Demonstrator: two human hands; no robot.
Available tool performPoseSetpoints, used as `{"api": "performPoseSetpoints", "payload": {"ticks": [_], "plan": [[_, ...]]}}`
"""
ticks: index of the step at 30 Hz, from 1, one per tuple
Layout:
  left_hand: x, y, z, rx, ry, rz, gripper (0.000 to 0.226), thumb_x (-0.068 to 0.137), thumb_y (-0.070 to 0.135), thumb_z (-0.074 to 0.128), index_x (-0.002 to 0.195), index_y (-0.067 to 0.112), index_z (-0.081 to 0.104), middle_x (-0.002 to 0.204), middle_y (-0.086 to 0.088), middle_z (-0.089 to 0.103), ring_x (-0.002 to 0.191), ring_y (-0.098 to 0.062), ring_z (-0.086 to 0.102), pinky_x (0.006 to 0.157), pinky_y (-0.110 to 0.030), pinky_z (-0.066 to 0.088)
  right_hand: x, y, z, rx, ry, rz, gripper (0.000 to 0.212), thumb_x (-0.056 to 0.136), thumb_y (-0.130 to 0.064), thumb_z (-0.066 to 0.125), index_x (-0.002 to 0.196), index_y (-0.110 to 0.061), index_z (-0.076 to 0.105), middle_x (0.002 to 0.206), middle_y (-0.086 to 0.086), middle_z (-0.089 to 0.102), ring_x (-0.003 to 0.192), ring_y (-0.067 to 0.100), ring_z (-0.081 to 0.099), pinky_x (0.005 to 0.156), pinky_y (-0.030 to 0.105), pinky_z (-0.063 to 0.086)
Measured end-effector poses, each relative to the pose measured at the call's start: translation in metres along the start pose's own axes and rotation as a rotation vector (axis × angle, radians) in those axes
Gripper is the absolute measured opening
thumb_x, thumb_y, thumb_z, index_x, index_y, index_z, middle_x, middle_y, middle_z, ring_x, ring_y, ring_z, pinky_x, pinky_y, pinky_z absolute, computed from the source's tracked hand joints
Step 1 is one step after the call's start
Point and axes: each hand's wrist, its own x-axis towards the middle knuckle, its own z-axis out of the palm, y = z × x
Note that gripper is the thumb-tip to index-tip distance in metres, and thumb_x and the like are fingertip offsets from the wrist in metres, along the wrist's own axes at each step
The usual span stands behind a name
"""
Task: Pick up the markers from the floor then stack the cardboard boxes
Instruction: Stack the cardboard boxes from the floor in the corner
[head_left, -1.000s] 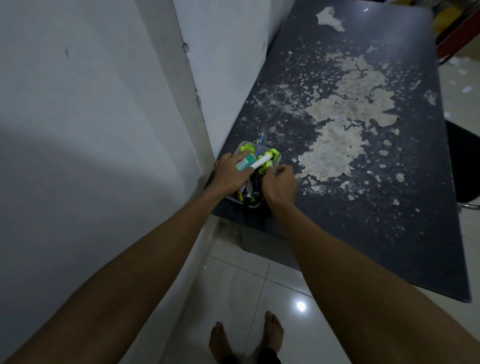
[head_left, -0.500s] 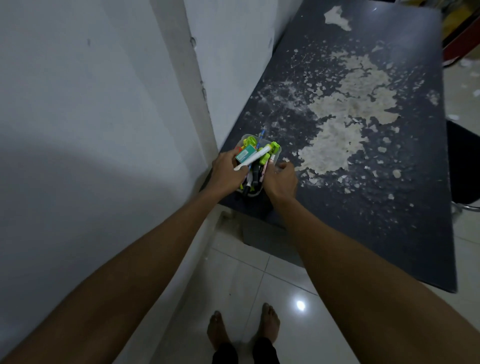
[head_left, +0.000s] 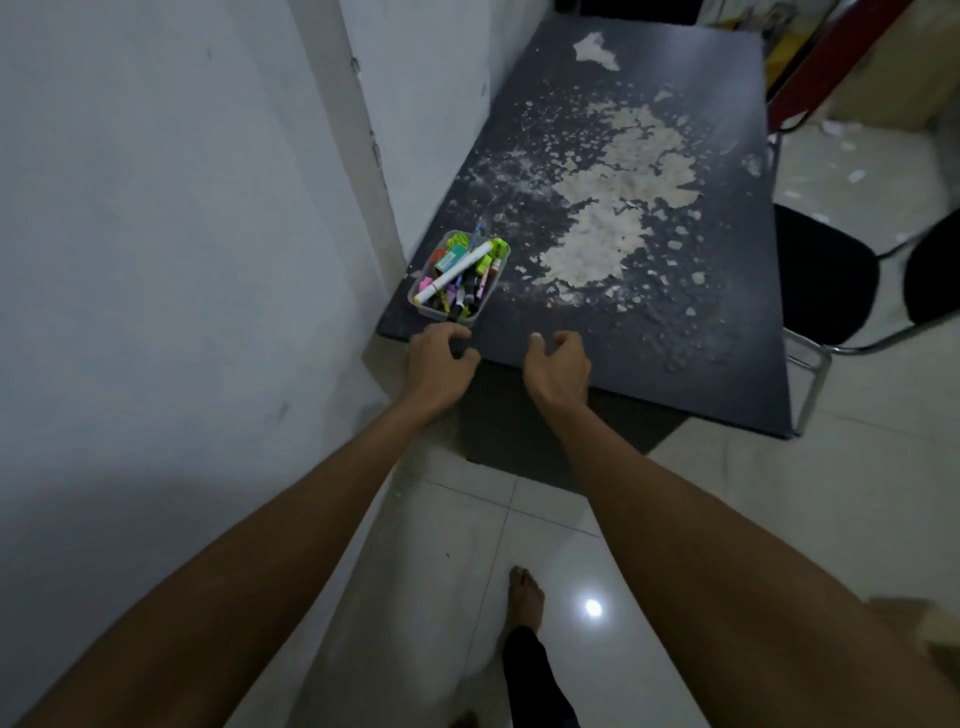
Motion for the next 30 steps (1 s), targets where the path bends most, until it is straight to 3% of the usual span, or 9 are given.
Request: {"api": "performPoseSetpoints", "payload": {"ticks": [6,10,13,16,20,23,26,30], "plan": [[-0.095,0.009,0.018,-0.054,-0.103,0.068,0.018,0.088,0.018,0.06,0.103,0.012,0.068,0.104,-0.008,0.07,0.102,-0.025,0.063,0.098,-0.042,0.049,-0.091,0.052,-0.044,0.065,0.078,0.015,0.044,0.096,-0.037,0.048,0.133,-0.013,0.043,0.134,0.01,0.051,0.118,0.028,0.052,0.092,0.033,0.041],[-0.159,0.036,0.048,-0.066,-0.246,0.127,0.016,0.092,0.016,0.057,0.102,0.011,0.068,0.094,-0.002,0.067,0.088,-0.015,0.065,0.078,-0.027,0.052,-0.143,0.1,-0.084,0.091,0.15,0.104,0.045,0.096,-0.035,0.048,0.134,-0.012,0.043,0.136,0.01,0.051,0.121,0.027,0.052,0.09,0.029,0.039],[-0.2,0.063,0.074,-0.053,-0.359,0.201,0.015,0.095,0.016,0.055,0.103,0.011,0.067,0.091,0.002,0.063,0.072,0.0,0.055,0.06,-0.01,0.038,-0.172,0.135,-0.118,0.116,0.225,0.181,0.044,0.096,-0.035,0.048,0.134,-0.012,0.043,0.136,0.01,0.051,0.123,0.027,0.051,0.096,0.032,0.041],[-0.234,0.091,0.109,-0.051,-0.49,0.293,0.013,0.094,0.015,0.055,0.099,0.011,0.067,0.085,0.005,0.062,0.072,0.0,0.055,0.054,-0.007,0.039,-0.196,0.174,-0.159,0.183,0.308,0.256,0.044,0.096,-0.034,0.048,0.134,-0.012,0.042,0.137,0.01,0.05,0.123,0.027,0.051,0.096,0.032,0.04],[-0.282,0.133,0.161,-0.004,-0.652,0.427,0.012,0.094,0.016,0.056,0.094,0.013,0.068,0.086,0.002,0.063,0.072,-0.002,0.056,0.059,-0.004,0.04,-0.224,0.225,-0.22,0.27,0.473,0.374,0.045,0.097,-0.036,0.045,0.135,-0.012,0.041,0.139,0.009,0.048,0.124,0.027,0.05,0.097,0.032,0.04],[-0.317,0.161,0.201,0.034,-0.734,0.494,0.014,0.093,0.018,0.056,0.091,0.012,0.068,0.085,0.0,0.065,0.077,-0.012,0.059,0.068,-0.023,0.047,-0.245,0.26,-0.26,0.318,0.585,0.45,0.044,0.097,-0.037,0.045,0.135,-0.014,0.042,0.139,0.008,0.049,0.124,0.026,0.05,0.098,0.033,0.04],[-0.365,0.19,0.247,0.088,-0.831,0.624,0.016,0.093,0.018,0.057,0.092,0.008,0.07,0.084,-0.001,0.067,0.077,-0.012,0.06,0.065,-0.018,0.041,-0.269,0.306,-0.305,0.379,0.723,0.54,0.044,0.096,-0.036,0.046,0.133,-0.014,0.043,0.138,0.007,0.05,0.124,0.026,0.05,0.097,0.033,0.04],[-0.426,0.223,0.298,0.145,-0.95,0.723,0.018,0.092,0.018,0.057,0.095,0.006,0.07,0.086,0.0,0.067,0.083,-0.014,0.062,0.074,-0.022,0.04,-0.296,0.361,-0.354,0.449,0.855,0.652,0.044,0.094,-0.039,0.048,0.131,-0.015,0.045,0.135,0.008,0.053,0.123,0.028,0.051,0.099,0.038,0.043]]}}
